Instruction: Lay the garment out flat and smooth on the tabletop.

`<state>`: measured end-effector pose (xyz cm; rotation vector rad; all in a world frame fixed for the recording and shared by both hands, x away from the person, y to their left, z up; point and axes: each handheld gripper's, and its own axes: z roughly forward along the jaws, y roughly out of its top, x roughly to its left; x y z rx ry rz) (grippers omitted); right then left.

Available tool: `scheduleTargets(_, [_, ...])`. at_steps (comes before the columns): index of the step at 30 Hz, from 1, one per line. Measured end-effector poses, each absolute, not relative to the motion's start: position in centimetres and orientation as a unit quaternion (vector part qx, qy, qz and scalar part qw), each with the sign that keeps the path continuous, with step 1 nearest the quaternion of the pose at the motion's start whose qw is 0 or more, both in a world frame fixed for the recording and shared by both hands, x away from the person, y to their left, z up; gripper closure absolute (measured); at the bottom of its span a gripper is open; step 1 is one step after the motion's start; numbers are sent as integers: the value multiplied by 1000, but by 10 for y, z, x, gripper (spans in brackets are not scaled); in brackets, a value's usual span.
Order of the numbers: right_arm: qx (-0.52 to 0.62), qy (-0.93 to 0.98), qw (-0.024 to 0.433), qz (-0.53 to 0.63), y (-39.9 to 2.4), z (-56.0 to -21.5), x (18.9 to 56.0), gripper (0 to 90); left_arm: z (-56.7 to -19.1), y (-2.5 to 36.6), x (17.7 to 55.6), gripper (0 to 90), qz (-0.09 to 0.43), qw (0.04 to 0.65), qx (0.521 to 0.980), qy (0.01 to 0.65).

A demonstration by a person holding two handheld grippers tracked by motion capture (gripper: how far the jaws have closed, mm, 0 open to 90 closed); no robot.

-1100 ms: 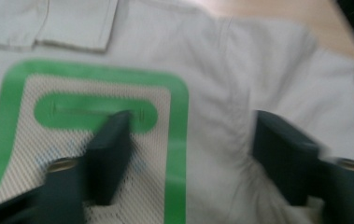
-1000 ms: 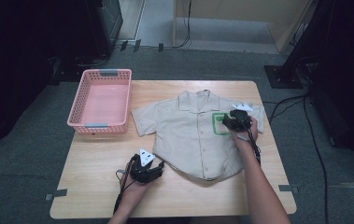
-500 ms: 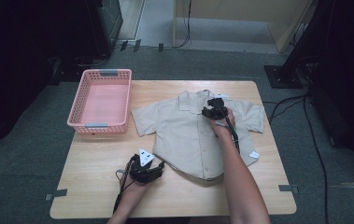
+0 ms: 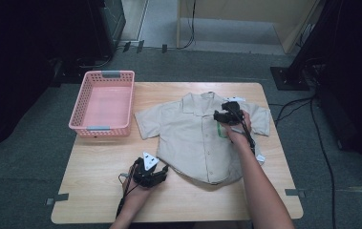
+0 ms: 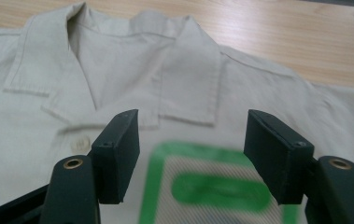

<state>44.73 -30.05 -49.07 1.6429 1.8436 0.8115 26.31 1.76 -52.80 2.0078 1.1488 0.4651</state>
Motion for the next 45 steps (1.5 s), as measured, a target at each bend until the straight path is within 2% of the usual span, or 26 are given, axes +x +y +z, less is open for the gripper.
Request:
scheduleTargets(8, [607,692,253,296,-338,-482,396,385,-528,17,263,463,183,380,787,450])
scheduleTargets(17, [608,703,237,283,-375,-498,338,401,-528,21,265,438,175,389,779,459])
scheduleTargets(24, [619,688,227,302,-406,-496,316,430,-527,25,266,409,201,391,778,449])
scheduleTargets(29, [578,729,192,312,-398,-494,306,431,-525,40,276,385,200,378,778,461])
scheduleTargets(35, [559,757,177,288,-386,-510,303,438,-527,44,279,364,183,372,791,450])
scheduleTargets(37, [549,763,186,285,-383,-515,299,572,-528,43,278,365,184,374,794,442])
scheduleTargets(39, [536,766,188,301,-380,-517,293,787,-528,42,279,366,186,374,793,443])
scheduleTargets(40, [528,770,195,299,-378,-516,290,863,-528,42,279,367,186,373,793,444])
scheduleTargets(42, [515,775,223,290,-376,-514,283,879,-528,42,279,368,188,372,791,447])
scheduleTargets(45, [509,761,223,335,-388,-498,261,879,-528,43,279,368,188,372,790,449])
